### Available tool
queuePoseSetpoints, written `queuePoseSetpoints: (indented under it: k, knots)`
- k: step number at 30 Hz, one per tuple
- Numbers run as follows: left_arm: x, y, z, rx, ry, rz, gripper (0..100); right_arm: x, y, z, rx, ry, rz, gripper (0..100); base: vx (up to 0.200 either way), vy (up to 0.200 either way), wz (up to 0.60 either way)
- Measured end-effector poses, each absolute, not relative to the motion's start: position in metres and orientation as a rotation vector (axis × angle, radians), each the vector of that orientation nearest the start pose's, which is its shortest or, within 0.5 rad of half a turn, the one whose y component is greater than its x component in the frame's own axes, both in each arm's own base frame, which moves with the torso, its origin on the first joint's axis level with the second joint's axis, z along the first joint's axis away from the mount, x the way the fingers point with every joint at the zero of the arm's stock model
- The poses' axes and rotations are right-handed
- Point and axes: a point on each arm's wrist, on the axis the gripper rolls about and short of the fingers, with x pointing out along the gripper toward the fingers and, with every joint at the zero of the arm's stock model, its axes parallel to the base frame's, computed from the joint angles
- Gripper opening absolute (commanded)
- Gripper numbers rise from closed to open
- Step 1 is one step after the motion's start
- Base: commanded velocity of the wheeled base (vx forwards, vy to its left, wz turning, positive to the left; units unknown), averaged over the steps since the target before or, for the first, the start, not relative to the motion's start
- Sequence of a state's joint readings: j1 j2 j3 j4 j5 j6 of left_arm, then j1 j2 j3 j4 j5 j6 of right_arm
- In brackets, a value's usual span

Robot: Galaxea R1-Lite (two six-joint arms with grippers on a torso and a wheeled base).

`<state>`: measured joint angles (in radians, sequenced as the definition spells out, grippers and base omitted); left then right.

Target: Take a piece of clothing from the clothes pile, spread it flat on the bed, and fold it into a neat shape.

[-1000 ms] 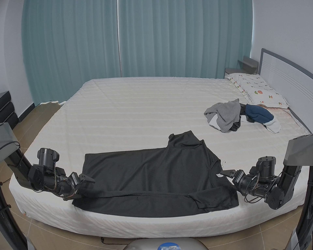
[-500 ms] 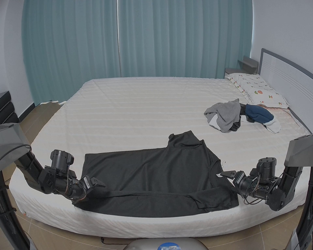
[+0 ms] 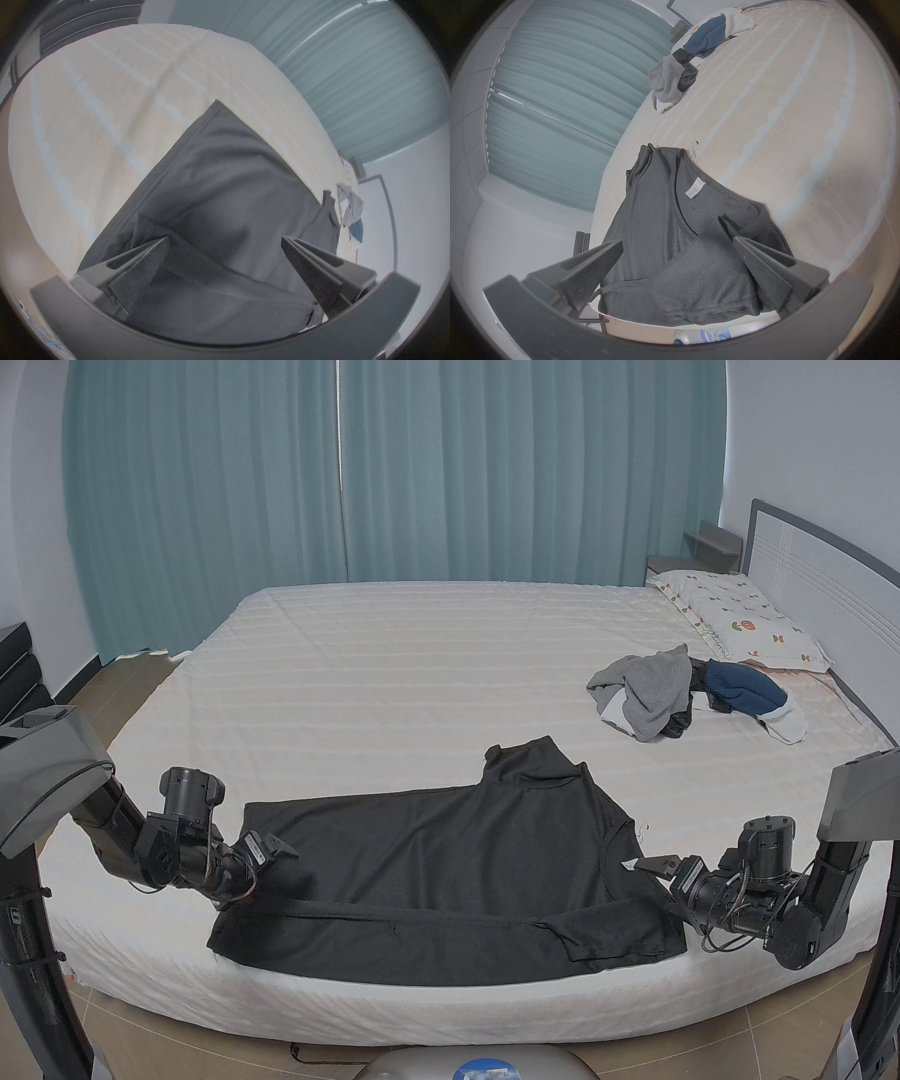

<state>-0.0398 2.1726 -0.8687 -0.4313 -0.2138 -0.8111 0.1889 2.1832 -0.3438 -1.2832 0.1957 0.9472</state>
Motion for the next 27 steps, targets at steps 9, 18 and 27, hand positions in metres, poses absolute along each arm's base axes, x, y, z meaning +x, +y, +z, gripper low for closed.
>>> queuePoseSetpoints:
  k: [9, 18, 27]
  knots:
    - [0.374, 0.016, 0.033, -0.928, 0.804, 0.202, 100, 0.28, 0.058, 0.0, 0.914, 0.698, 0.077, 100, 0.0, 0.0, 0.0]
    - [0.366, 0.034, 0.039, -0.879, 0.803, 0.204, 100, 0.28, 0.057, -0.003, 0.913, 0.701, 0.07, 100, 0.0, 0.0, 0.0]
    - [0.341, 0.02, 0.017, -0.742, 0.936, 0.16, 100, 0.281, 0.056, -0.003, 0.914, 0.699, 0.065, 100, 0.0, 0.0, 0.0]
